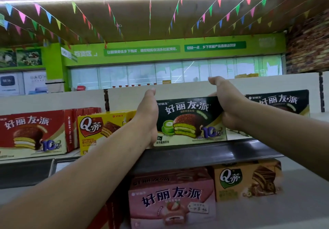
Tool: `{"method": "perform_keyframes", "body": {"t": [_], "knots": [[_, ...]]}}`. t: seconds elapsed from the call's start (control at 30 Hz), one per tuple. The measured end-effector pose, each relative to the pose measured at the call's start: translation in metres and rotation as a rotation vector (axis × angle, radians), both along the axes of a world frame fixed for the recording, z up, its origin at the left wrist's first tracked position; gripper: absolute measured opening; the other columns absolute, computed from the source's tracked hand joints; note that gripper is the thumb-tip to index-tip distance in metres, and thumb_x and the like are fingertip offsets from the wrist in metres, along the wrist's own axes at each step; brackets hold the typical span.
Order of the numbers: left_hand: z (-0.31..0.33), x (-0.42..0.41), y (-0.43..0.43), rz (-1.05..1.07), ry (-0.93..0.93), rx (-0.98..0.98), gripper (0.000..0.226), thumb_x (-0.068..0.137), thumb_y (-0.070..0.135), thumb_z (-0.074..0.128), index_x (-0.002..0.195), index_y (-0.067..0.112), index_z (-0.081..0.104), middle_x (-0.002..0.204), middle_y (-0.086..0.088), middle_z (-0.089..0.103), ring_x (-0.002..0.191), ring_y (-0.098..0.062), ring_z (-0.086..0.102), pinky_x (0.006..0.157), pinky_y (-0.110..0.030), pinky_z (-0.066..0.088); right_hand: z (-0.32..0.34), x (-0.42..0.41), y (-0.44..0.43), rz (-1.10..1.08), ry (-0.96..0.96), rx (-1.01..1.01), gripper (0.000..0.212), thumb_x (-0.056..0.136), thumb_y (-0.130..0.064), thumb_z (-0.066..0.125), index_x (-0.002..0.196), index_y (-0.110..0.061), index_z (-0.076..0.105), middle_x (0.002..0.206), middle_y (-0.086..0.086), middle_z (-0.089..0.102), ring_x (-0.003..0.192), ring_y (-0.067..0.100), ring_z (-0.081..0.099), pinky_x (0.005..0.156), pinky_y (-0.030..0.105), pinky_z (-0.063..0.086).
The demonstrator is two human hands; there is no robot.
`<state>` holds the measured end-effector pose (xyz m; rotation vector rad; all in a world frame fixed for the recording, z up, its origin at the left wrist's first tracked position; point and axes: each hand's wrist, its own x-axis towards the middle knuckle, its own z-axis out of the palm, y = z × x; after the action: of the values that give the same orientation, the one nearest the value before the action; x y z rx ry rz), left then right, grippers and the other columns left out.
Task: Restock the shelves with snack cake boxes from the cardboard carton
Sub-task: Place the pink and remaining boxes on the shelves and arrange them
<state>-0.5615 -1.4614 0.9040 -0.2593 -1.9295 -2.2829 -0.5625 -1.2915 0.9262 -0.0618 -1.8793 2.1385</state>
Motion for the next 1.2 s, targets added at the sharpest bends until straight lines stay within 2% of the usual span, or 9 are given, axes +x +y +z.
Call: {"method": "perform_keyframes", "body": {"t": [0.1, 0.23, 0.4, 0.5, 0.6, 0.73, 1.03, 1.13, 1.2], "knots": [[-0.001, -0.004, -0.004, 0.021, 0.004, 0.006, 0.051, 0.101, 0.061, 0.036, 0.097, 0.015, 0.059, 0.064, -0.006, 0.071, 0.061, -0.022, 0.068, 0.084, -0.036, 0.056, -0.001, -0.007, -0.004, -0.020, 0.004, -0.009, 0.039, 0.099, -0.053, 0.048, 0.088, -0.016, 0.043, 0.062, 0.008, 0.060, 0.065, 0.028, 0.064, 0.094, 0.052, 0.057], [-0.003, -0.006, -0.003, 0.021, -0.015, -0.005, 0.056, 0.098, 0.065, 0.036, 0.097, 0.015, 0.061, 0.072, -0.008, 0.074, 0.078, -0.027, 0.070, 0.104, -0.047, 0.051, -0.002, -0.013, -0.004, 0.024, -0.018, -0.020, 0.038, 0.099, -0.054, 0.047, 0.094, -0.016, 0.045, 0.047, 0.006, 0.062, 0.056, 0.027, 0.064, 0.094, 0.052, 0.057], [0.000, -0.007, -0.002, 0.032, -0.058, -0.046, 0.058, 0.098, 0.066, 0.038, 0.093, 0.014, 0.062, 0.069, -0.009, 0.073, 0.072, -0.028, 0.070, 0.100, -0.048, 0.053, -0.003, -0.017, -0.001, 0.040, 0.006, -0.012, 0.040, 0.099, -0.055, 0.046, 0.093, -0.015, 0.045, 0.042, 0.003, 0.057, 0.050, 0.023, 0.061, 0.095, 0.048, 0.057], [0.002, -0.007, -0.003, 0.020, -0.084, -0.050, 0.057, 0.098, 0.065, 0.038, 0.092, 0.013, 0.061, 0.069, -0.010, 0.073, 0.068, -0.028, 0.069, 0.093, -0.048, 0.054, -0.006, -0.019, 0.004, 0.067, 0.025, -0.006, 0.042, 0.097, -0.057, 0.048, 0.097, -0.016, 0.051, 0.054, 0.005, 0.066, 0.065, 0.027, 0.066, 0.099, 0.050, 0.055], [-0.001, -0.008, -0.005, 0.012, -0.056, -0.035, 0.057, 0.096, 0.066, 0.041, 0.099, 0.014, 0.063, 0.075, -0.011, 0.074, 0.073, -0.029, 0.070, 0.099, -0.055, 0.052, -0.014, -0.020, 0.009, 0.087, 0.030, 0.012, 0.046, 0.095, -0.060, 0.049, 0.103, -0.015, 0.058, 0.069, 0.006, 0.071, 0.078, 0.029, 0.068, 0.100, 0.049, 0.054], [-0.004, -0.005, 0.000, 0.018, -0.005, -0.030, 0.050, 0.095, 0.062, 0.046, 0.103, 0.016, 0.064, 0.078, -0.010, 0.075, 0.075, -0.029, 0.071, 0.100, -0.054, 0.053, -0.026, -0.018, 0.011, 0.136, 0.041, -0.016, 0.045, 0.095, -0.058, 0.050, 0.085, -0.015, 0.058, 0.080, 0.009, 0.069, 0.084, 0.030, 0.067, 0.105, 0.052, 0.050], [-0.005, -0.004, 0.004, 0.096, 0.028, -0.033, 0.029, 0.101, 0.047, 0.047, 0.097, 0.021, 0.059, 0.052, 0.003, 0.068, 0.069, -0.020, 0.065, 0.082, -0.036, 0.053, -0.023, -0.016, 0.009, 0.159, 0.036, 0.007, 0.047, 0.093, -0.060, 0.051, 0.081, -0.016, 0.059, 0.067, 0.005, 0.070, 0.084, 0.030, 0.069, 0.107, 0.052, 0.047], [-0.005, -0.004, 0.004, 0.096, 0.036, -0.031, 0.030, 0.101, 0.048, 0.047, 0.097, 0.022, 0.059, 0.052, 0.003, 0.068, 0.074, -0.023, 0.066, 0.096, -0.045, 0.053, -0.023, -0.016, 0.007, 0.172, 0.030, 0.008, 0.046, 0.093, -0.059, 0.052, 0.078, -0.016, 0.059, 0.069, 0.006, 0.070, 0.084, 0.030, 0.068, 0.107, 0.052, 0.048], [-0.003, -0.005, 0.005, 0.097, 0.021, -0.028, 0.030, 0.101, 0.050, 0.047, 0.095, 0.022, 0.059, 0.054, 0.002, 0.068, 0.074, -0.024, 0.067, 0.096, -0.046, 0.054, -0.024, -0.014, 0.009, 0.199, 0.024, -0.003, 0.045, 0.094, -0.058, 0.052, 0.080, -0.016, 0.060, 0.078, 0.008, 0.071, 0.086, 0.031, 0.068, 0.107, 0.052, 0.049]]}}
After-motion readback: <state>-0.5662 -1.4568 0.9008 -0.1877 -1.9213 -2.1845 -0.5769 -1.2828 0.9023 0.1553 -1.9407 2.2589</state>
